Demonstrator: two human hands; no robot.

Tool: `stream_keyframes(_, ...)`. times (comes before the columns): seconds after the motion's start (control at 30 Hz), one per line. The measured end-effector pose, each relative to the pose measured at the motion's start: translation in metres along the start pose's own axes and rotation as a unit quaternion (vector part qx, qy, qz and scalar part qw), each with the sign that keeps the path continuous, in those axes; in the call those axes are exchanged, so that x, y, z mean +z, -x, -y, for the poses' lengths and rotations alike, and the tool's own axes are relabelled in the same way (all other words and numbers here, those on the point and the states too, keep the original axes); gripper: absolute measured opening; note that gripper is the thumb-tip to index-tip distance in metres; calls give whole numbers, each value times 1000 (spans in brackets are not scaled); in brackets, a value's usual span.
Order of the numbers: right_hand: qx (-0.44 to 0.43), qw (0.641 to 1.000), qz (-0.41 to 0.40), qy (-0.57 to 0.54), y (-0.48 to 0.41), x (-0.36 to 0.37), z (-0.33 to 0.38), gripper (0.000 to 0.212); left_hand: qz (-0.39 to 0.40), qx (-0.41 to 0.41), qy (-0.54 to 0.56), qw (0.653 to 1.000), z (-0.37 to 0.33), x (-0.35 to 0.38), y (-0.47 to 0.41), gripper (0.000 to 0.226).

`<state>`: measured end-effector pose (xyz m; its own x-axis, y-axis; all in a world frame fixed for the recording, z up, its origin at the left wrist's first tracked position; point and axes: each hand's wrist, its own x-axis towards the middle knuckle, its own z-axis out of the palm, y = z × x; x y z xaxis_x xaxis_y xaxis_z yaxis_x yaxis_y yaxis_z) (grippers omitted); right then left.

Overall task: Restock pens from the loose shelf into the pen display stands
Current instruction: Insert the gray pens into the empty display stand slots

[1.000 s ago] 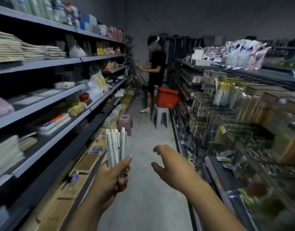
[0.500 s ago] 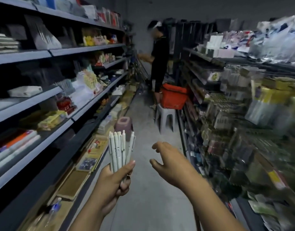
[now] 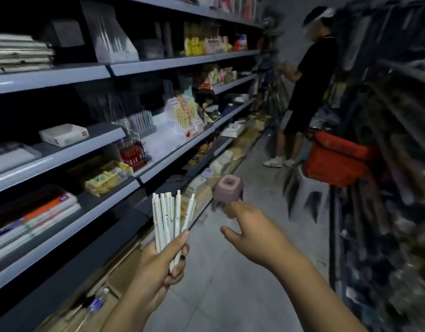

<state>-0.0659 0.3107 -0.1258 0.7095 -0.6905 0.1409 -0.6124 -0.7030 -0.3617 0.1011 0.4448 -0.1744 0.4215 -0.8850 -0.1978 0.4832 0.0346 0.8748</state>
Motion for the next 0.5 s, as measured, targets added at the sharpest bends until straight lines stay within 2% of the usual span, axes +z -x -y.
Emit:
stream_keyframes(0.37, -33, 998, 28, -50, -284, 27, -106, 25, -58, 8, -12, 998, -39, 14, -284, 26)
stream_keyframes(0.43, -33, 995, 36, -86, -332, 27, -119, 32, -64, 12, -4, 998, -51, 17, -330, 28)
stream_keyframes(0.5, -16, 984, 48, -171, -373, 30, -130, 36, -74, 16, -15, 997, -58, 19, -372, 32)
